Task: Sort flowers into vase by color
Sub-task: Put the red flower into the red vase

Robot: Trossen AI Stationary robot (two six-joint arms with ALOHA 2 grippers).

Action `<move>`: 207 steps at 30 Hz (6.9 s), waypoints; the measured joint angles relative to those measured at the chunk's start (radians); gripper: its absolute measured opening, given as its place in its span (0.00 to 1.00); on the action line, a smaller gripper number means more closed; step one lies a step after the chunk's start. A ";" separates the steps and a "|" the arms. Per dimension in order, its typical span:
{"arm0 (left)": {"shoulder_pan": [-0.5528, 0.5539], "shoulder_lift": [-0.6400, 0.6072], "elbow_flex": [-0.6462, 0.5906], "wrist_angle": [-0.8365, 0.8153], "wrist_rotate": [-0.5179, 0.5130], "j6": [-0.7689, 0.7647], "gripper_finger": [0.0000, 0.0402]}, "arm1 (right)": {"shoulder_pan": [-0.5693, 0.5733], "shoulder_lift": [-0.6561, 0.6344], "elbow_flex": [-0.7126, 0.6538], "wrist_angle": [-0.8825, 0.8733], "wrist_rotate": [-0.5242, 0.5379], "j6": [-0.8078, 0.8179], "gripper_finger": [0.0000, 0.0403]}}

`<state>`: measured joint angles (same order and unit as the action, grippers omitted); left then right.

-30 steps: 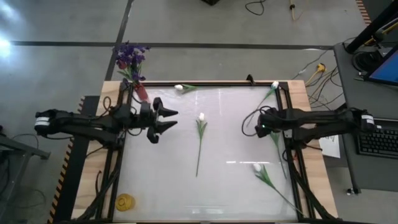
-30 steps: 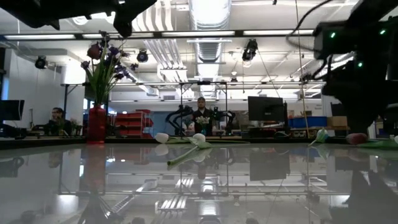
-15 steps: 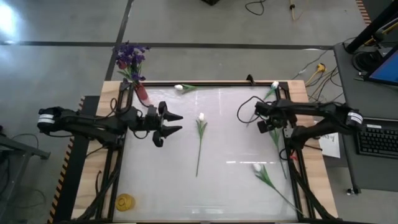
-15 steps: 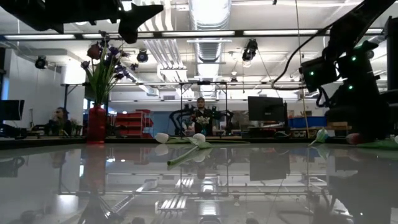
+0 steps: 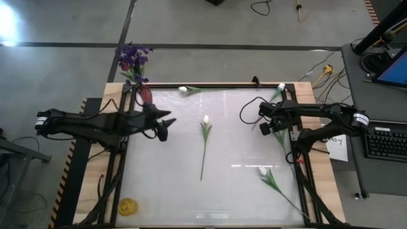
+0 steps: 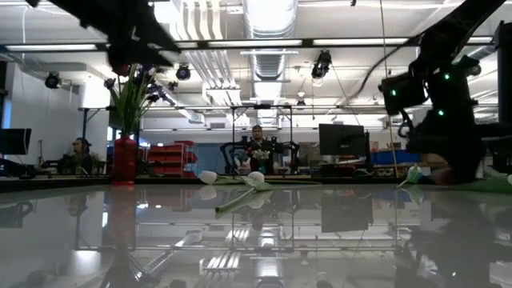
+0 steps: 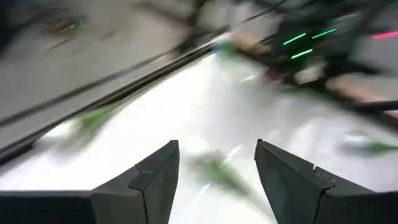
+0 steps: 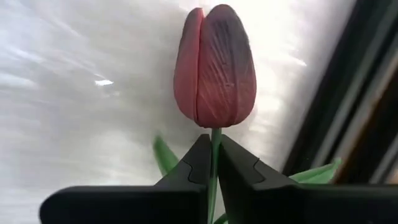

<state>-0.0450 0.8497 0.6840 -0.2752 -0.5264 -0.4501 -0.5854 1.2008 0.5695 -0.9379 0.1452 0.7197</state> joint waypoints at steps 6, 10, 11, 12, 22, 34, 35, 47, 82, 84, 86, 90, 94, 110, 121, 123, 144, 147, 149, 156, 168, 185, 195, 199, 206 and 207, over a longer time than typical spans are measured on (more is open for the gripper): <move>0.000 0.014 0.022 -0.302 -0.240 -0.261 0.50 | 0.007 -0.146 0.067 0.061 0.004 -0.046 0.03; 0.000 0.017 -0.029 -0.328 -0.370 -0.372 0.50 | 0.047 -0.250 0.119 0.155 0.002 -0.100 0.03; 0.001 0.016 -0.042 -0.327 -0.405 -0.404 0.50 | 0.062 -0.273 0.130 0.183 0.002 -0.108 0.03; 0.004 0.013 -0.058 -0.328 -0.440 -0.435 0.50 | 0.077 -0.295 0.139 0.212 0.002 -0.118 0.02; 0.197 0.029 -0.149 -0.331 -0.529 -0.615 0.64 | 0.242 -0.401 0.150 0.467 -0.023 -0.198 0.02; 0.553 0.079 -0.137 -0.234 -0.259 -0.446 0.84 | 0.293 -0.384 0.146 0.479 -0.023 -0.233 0.02; 0.574 0.086 -0.137 -0.214 -0.234 -0.421 0.84 | 0.293 -0.382 0.146 0.480 -0.022 -0.235 0.02; 0.696 0.142 -0.124 -0.040 -0.113 -0.263 0.84 | 0.293 -0.380 0.144 0.480 -0.024 -0.251 0.03; 0.630 -0.314 -0.123 -0.360 0.079 -0.066 0.69 | 0.415 -0.023 0.163 1.623 -0.149 -0.543 0.03; 0.617 -0.347 -0.123 -0.386 0.090 -0.077 0.68 | 0.415 0.005 0.201 1.651 -0.149 -0.542 0.03; 0.611 -0.371 -0.129 -0.394 0.091 -0.088 0.67 | 0.415 0.039 0.247 1.663 -0.149 -0.562 0.03; 0.609 -0.383 -0.143 -0.405 0.056 -0.099 0.66 | 0.415 0.127 0.355 1.649 -0.151 -0.591 0.03; 0.611 -0.367 -0.143 -0.395 -0.109 -0.166 0.64 | 0.415 0.194 0.437 1.641 -0.246 -0.575 0.03; 0.609 -0.396 -0.143 -0.414 0.113 0.005 0.64 | 0.379 0.472 0.689 1.840 -0.169 -0.736 0.03; 0.555 -0.428 -0.200 -0.207 0.409 0.188 0.64 | 0.306 0.748 0.964 1.823 -0.249 -0.695 0.03; 0.538 -0.423 -0.218 -0.099 0.504 0.247 0.64 | 0.291 0.763 0.982 1.797 -0.261 -0.640 0.03; 0.525 -0.044 -0.156 0.446 0.439 0.511 0.60 | 0.269 0.810 1.012 1.762 -0.303 -0.634 0.03; 0.525 -0.012 -0.156 0.476 0.439 0.480 0.51 | 0.269 0.812 1.012 1.734 -0.303 -0.650 0.03; 0.525 0.007 -0.156 0.476 0.440 0.466 0.42 | 0.269 0.812 1.012 1.725 -0.303 -0.650 0.03; 0.525 0.042 -0.156 0.491 0.461 0.433 0.04 | 0.281 0.812 1.012 1.702 -0.302 -0.652 0.03; 0.525 -0.003 -0.092 0.286 0.458 0.598 0.00 | 0.287 0.762 1.011 1.521 -0.363 -0.657 0.12; 0.558 -0.002 0.009 0.322 0.217 0.857 0.00 | 0.312 0.492 0.960 1.143 -0.292 -0.817 0.49; 0.660 0.001 -0.076 0.556 0.167 0.891 0.00 | 0.368 0.350 0.733 1.255 -0.119 -0.850 0.41; 0.660 0.001 -0.069 0.555 0.165 0.910 0.00 | 0.367 0.314 0.647 1.302 -0.104 -0.815 0.37; 0.660 0.001 -0.027 0.453 0.089 0.962 0.00 | 0.365 0.287 0.562 1.360 -0.036 -0.795 0.32; 0.660 0.001 -0.026 0.449 0.089 0.959 0.00 | 0.365 0.287 0.554 1.371 -0.036 -0.791 0.31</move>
<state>0.6151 0.8509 0.6579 0.1734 -0.4374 0.5092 -0.2207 1.4879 1.1232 0.4328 0.1097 -0.0711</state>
